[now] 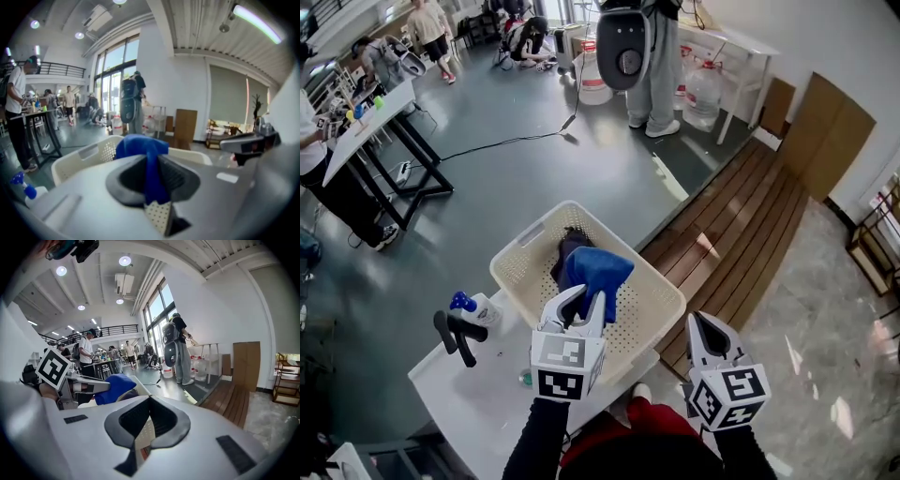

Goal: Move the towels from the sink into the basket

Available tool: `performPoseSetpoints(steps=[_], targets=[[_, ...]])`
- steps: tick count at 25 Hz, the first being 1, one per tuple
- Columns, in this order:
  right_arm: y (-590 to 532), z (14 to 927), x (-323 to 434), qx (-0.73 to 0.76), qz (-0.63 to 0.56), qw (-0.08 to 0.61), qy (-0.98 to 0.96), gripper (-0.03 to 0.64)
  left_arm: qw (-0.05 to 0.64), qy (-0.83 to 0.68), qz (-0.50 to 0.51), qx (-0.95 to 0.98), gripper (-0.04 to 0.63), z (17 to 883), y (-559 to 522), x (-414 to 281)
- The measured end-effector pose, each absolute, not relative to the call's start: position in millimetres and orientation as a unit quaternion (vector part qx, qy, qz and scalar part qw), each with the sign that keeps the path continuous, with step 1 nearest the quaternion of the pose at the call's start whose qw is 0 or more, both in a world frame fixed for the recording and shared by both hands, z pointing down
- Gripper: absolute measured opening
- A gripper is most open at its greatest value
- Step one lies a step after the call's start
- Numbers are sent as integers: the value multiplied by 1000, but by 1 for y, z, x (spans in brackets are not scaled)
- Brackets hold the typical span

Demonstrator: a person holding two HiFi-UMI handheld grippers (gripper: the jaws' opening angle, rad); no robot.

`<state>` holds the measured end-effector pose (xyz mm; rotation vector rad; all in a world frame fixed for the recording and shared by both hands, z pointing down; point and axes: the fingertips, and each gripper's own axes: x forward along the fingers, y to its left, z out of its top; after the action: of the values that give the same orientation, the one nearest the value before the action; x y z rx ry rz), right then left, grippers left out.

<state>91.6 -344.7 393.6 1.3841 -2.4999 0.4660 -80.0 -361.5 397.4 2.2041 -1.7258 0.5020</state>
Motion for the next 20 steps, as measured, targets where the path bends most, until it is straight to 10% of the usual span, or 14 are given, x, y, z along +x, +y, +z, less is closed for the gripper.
performPoseSetpoints(steps=[20], targets=[[-404,409,99,445,178,139,-867,8,205,-618,218,727,72,445,-404,-77]])
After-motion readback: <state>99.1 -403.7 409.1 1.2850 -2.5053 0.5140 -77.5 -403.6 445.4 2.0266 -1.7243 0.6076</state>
